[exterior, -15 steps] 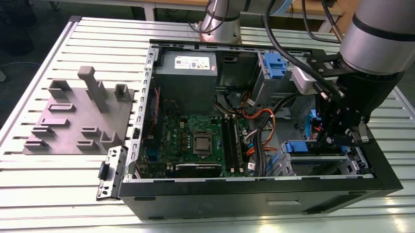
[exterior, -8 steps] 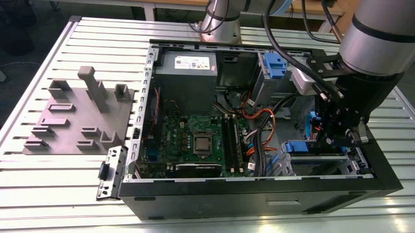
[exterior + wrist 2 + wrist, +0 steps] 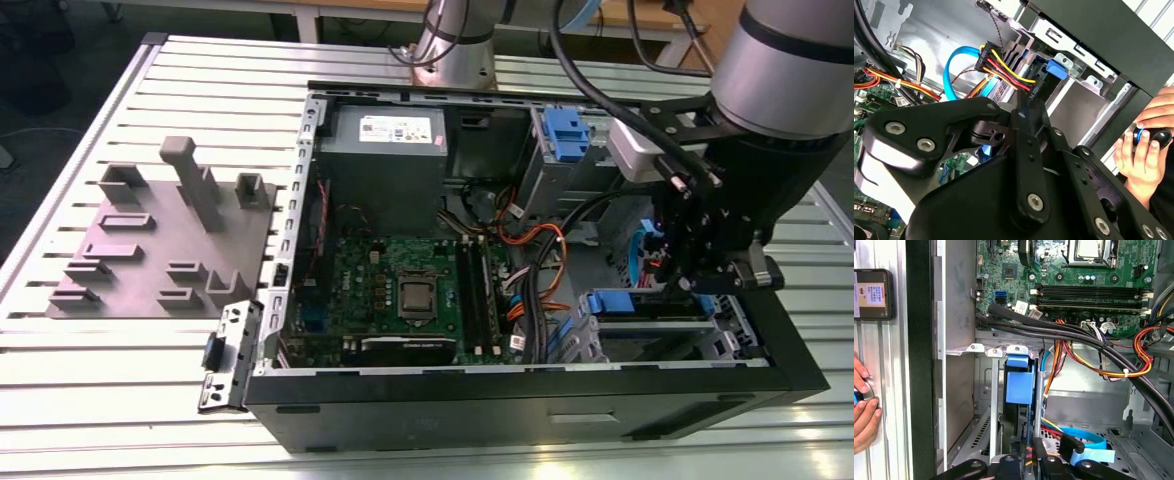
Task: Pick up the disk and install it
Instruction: 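Insert the first disk wire, then insert the second disk wire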
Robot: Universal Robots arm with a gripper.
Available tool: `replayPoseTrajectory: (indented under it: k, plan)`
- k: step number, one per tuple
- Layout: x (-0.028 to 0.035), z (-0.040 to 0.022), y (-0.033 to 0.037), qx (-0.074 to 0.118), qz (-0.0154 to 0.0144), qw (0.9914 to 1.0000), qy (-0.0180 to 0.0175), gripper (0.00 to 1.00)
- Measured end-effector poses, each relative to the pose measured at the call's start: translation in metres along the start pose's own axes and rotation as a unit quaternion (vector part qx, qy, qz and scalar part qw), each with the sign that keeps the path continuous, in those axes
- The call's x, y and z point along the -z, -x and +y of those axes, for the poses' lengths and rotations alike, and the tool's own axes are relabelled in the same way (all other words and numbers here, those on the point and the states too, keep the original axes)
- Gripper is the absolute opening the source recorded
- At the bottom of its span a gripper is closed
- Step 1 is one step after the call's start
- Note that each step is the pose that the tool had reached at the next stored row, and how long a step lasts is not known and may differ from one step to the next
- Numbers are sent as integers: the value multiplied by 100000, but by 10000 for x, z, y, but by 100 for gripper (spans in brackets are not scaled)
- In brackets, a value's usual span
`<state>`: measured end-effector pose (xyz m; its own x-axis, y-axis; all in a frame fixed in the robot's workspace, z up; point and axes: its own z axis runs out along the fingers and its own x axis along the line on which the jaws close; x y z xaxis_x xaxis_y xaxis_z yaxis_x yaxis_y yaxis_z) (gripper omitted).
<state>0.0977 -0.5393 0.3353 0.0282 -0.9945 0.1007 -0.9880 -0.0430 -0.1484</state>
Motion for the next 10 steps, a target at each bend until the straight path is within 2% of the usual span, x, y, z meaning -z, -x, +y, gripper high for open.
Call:
replayPoseTrajectory:
  k: [1, 3, 10]
  plan:
    - [0, 0, 0, 2, 3, 100000, 1, 22]
    - [2, 0, 0, 4, 16, 100000, 4, 11]
    - [2, 0, 0, 8, 15, 100000, 42, 11]
